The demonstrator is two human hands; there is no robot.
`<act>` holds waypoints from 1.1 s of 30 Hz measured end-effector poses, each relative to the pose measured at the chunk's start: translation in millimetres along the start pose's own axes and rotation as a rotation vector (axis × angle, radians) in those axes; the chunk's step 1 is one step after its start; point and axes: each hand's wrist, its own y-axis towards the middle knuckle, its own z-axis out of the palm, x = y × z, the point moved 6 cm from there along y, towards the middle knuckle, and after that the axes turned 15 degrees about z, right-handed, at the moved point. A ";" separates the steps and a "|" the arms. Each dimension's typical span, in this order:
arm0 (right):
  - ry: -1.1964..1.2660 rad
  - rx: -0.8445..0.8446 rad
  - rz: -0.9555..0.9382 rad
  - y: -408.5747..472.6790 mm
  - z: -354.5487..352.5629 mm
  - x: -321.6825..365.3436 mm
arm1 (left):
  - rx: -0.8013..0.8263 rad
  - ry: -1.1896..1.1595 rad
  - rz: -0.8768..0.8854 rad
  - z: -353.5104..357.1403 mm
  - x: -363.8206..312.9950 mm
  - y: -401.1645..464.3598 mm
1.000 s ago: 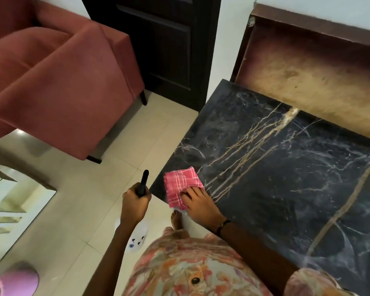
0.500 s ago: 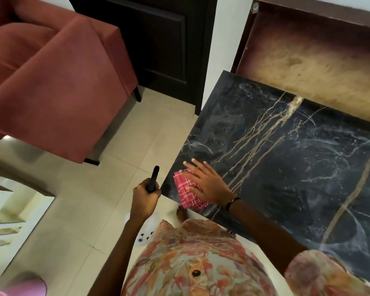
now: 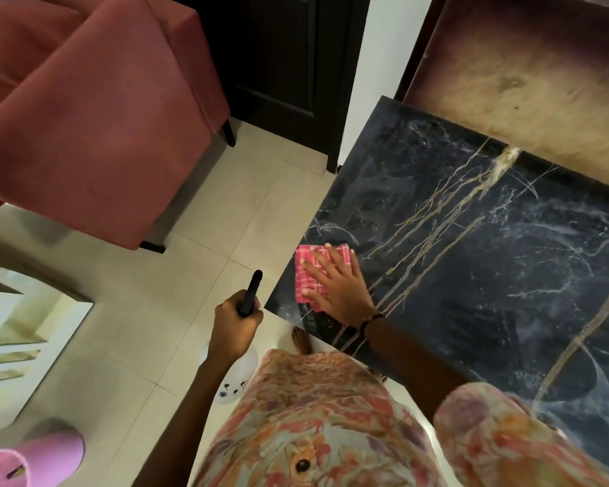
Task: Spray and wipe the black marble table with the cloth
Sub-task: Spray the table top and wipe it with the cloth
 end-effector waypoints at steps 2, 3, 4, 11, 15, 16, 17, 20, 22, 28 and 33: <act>0.010 -0.033 -0.080 5.7 0.8 28.5 | 0.012 0.015 0.004 0.9 -2.7 2.9; 0.000 -0.052 -0.148 0.4 3.0 41.7 | 0.020 0.015 0.013 1.8 -4.7 4.8; -0.021 -0.056 -0.218 -9.9 7.4 51.5 | 0.028 0.015 0.022 2.6 -6.9 6.4; -0.102 -0.112 -0.402 -47.9 16.6 -16.4 | 0.008 -0.005 0.004 -0.5 -10.5 18.5; -0.099 -0.069 -0.256 -2.3 -1.5 -13.3 | -0.001 0.014 -0.006 -5.8 -9.3 19.3; -0.082 -0.060 -0.193 6.8 -5.1 -2.6 | -0.001 0.021 -0.009 -6.9 -8.3 19.7; -0.048 -0.057 -0.128 13.2 -6.5 8.9 | 0.002 0.030 -0.013 -7.8 -7.1 20.1; 0.030 -0.057 -0.044 7.8 2.2 43.4 | 0.022 0.035 -0.023 -8.4 -6.2 22.0; 0.011 -0.051 -0.132 -13.0 12.0 52.8 | 0.035 0.032 -0.015 -7.5 -8.1 24.6; -0.124 -0.074 -0.271 -61.0 21.3 -37.1 | 0.065 0.052 0.054 0.7 -21.4 34.9; -0.084 -0.053 0.008 -2.5 -4.9 -68.8 | 0.094 0.071 0.078 6.3 -32.1 41.2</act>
